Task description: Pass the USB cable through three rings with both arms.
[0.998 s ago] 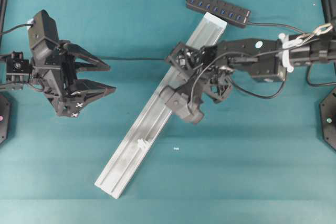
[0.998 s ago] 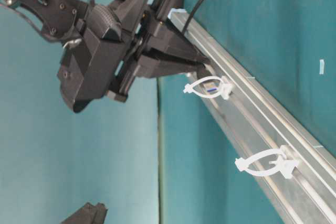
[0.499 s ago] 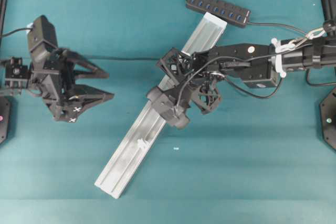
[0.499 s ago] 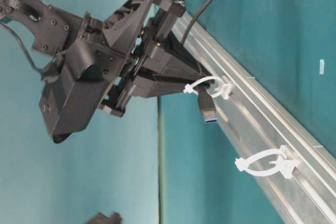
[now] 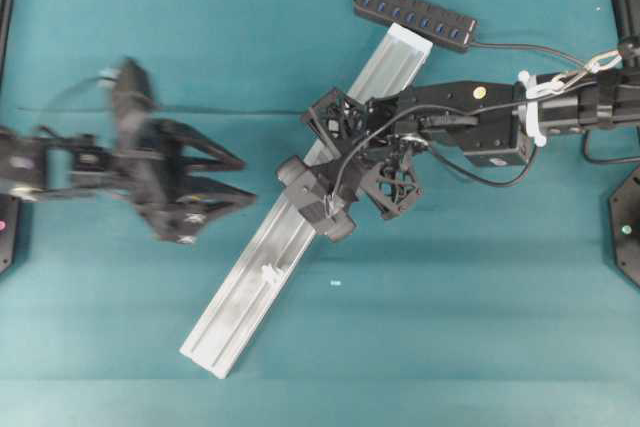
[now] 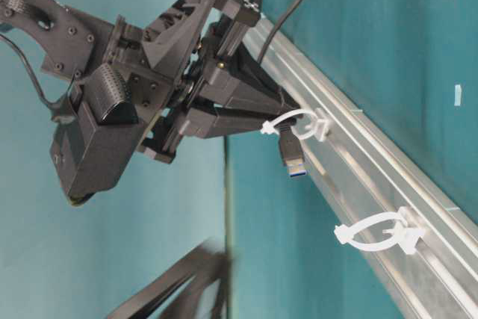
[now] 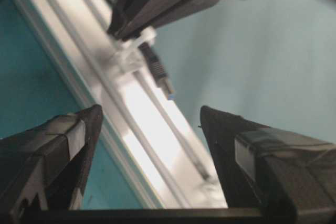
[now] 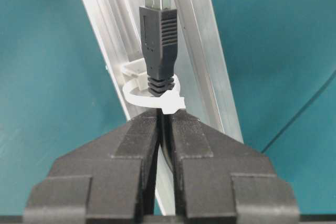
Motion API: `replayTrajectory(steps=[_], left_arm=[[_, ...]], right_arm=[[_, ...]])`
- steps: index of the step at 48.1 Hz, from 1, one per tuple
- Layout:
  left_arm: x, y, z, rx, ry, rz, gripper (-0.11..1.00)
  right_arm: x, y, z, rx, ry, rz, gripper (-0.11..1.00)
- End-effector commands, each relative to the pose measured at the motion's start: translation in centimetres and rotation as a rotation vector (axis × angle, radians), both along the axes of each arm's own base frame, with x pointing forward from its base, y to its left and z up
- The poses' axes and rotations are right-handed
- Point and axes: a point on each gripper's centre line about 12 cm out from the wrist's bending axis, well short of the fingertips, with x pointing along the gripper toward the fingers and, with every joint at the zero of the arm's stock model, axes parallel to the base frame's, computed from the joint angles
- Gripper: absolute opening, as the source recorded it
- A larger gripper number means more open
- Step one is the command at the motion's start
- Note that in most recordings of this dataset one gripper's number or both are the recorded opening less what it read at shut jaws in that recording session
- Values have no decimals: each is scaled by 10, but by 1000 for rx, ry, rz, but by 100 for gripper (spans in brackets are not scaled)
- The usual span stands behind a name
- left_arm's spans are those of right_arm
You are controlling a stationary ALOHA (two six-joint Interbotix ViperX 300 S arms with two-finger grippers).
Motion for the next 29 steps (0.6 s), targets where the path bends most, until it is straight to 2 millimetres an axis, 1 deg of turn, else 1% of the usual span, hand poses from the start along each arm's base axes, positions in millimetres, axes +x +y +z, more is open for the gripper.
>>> replayTrajectory(steps=[1, 7, 13, 29], left_arm=[[18, 1, -5, 2, -24, -3, 85], [39, 3, -16, 1, -20, -4, 86], [48, 3, -27, 0, 0, -4, 85], [73, 8, -34, 0, -8, 2, 85]], right_arm=[[3, 3, 5, 9, -21, -12, 9], [4, 3, 5, 9, -24, -14, 9], [4, 3, 5, 9, -24, -14, 9], [4, 3, 5, 10, -26, -15, 9]])
